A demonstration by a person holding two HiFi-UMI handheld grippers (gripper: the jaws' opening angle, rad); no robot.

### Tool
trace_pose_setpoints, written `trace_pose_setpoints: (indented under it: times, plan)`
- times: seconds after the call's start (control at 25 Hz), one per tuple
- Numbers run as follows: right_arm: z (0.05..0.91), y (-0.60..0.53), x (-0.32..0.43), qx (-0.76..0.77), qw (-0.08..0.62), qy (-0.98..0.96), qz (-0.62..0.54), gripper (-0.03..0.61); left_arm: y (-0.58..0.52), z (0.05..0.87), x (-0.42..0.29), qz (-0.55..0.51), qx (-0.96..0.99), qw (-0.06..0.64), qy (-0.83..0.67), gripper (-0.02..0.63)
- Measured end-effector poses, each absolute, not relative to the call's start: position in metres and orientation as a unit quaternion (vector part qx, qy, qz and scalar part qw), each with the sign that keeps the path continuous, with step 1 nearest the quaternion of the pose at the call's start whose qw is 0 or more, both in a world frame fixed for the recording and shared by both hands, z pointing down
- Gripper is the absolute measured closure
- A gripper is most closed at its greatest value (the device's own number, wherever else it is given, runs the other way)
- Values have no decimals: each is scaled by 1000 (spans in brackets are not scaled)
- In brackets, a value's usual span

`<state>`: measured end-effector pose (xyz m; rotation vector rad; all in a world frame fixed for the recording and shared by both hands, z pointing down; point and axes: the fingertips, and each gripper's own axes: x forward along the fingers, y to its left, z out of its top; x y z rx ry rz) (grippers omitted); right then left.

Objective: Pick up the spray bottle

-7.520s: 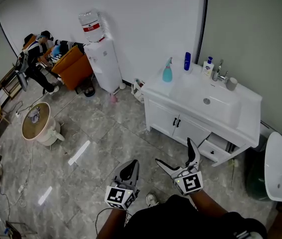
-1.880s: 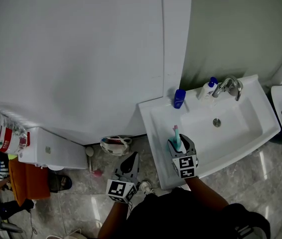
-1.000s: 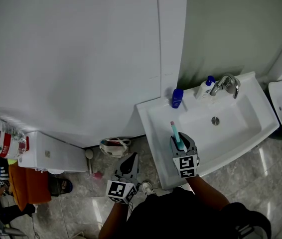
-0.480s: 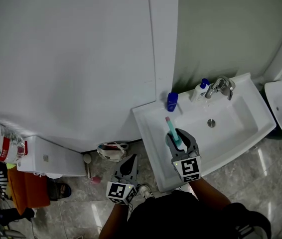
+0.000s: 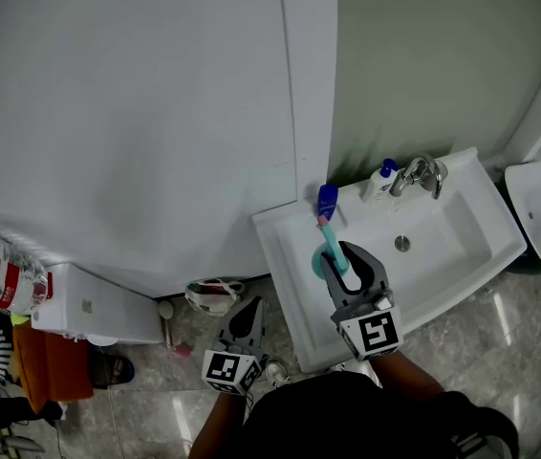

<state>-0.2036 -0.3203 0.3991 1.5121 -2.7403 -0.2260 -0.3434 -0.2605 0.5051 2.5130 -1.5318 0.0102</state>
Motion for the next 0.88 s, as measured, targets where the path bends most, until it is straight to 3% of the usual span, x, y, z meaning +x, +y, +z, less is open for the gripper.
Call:
trace_pose_setpoints:
  times: [0.88]
  plan:
    - [386,-307,-199,479,-6,-873,-90,448,-261,494,-336,-6,850,94,-518,620]
